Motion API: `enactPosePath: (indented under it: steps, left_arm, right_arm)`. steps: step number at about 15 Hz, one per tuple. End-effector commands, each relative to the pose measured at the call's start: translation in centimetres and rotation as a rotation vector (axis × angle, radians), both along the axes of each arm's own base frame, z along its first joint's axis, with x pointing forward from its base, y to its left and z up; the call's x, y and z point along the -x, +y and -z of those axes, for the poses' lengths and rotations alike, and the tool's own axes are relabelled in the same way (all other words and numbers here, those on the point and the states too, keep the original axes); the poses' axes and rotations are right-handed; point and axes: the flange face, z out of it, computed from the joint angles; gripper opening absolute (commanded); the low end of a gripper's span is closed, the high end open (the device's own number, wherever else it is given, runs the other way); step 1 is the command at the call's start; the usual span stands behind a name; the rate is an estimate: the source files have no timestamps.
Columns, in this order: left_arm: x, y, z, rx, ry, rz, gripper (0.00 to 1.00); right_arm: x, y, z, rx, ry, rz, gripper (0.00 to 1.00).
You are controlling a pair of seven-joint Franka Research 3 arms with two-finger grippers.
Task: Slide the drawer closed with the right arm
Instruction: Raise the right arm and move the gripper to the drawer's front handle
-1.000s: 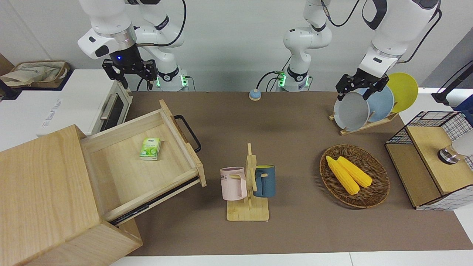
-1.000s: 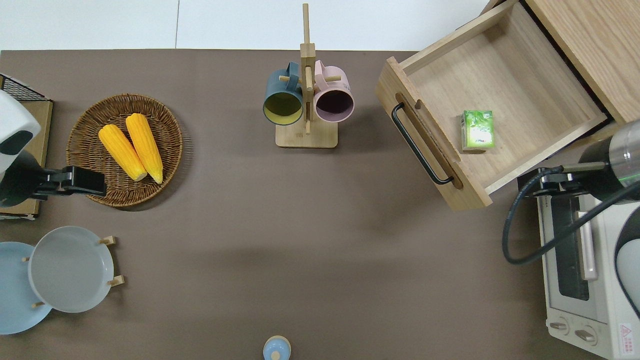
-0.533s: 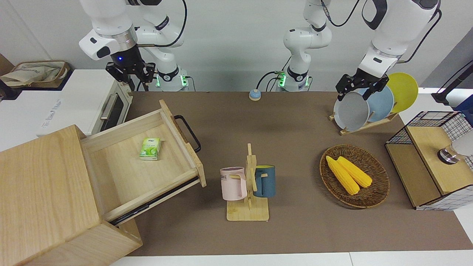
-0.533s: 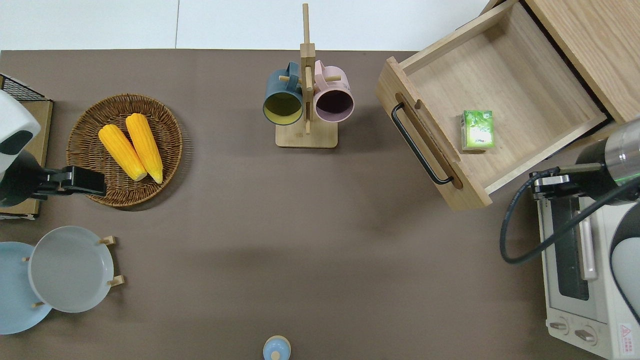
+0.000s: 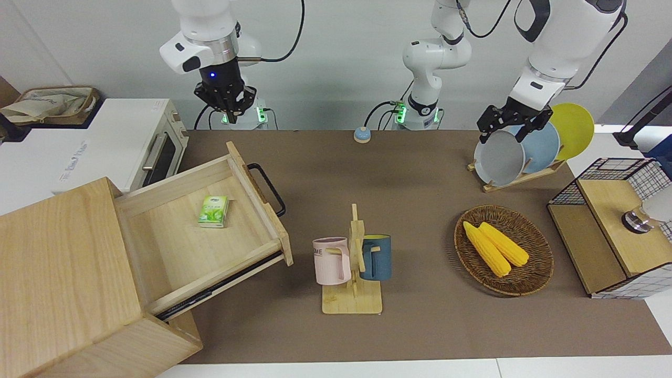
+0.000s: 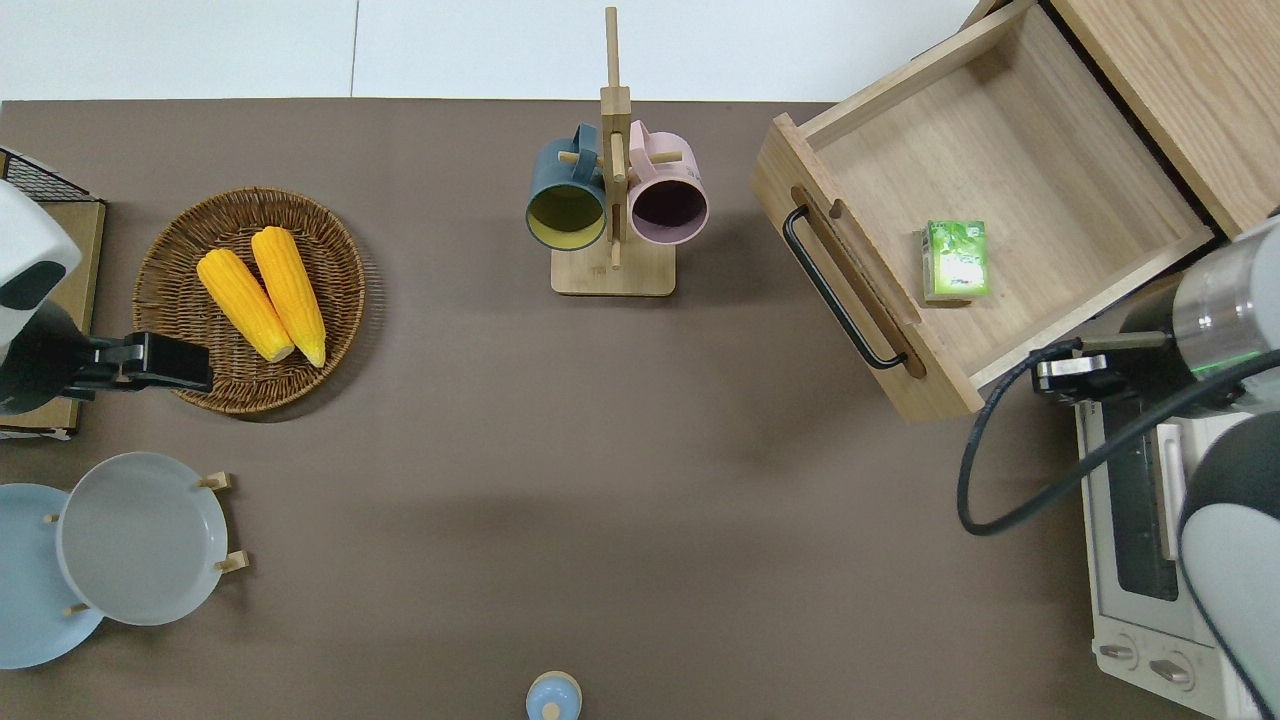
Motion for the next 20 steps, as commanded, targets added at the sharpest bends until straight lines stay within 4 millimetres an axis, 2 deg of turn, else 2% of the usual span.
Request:
enactPosePath:
  steps: [1,4,6,9,13,20]
  left_arm:
    - [0.5,0.1,-0.2,-0.012,0.008,0.01,1.0]
    - [0.5,0.1,-0.2,-0.012,0.007,0.01,1.0]
    - [0.5,0.1,-0.2,-0.012,0.007,0.012,1.0]
    - [0.5,0.1,-0.2,-0.012,0.007,0.012,1.0]
    - [0.5,0.0,-0.2,-0.012,0.008,0.013,1.0]
    - [0.5,0.1,-0.2,-0.012,0.007,0.009,1.0]
  right_arm:
    - [1.0,4.8,0.2,0.007,-0.021,0.11,0.0]
    - [0.7,9.3,2.1,0.005,-0.031,0.211,0.0]
    - [-0.1,11.6,4.2,0.001,-0.034,0.274,0.0]
    - [-2.3,13.5,8.2,0.001,-0.029,0.383,0.0]
    - [-4.7,14.0,12.1,-0.004,-0.023,0.504,0.0]
    - [-7.4,12.2,15.5,-0.023,0.004,0.699,0.0]
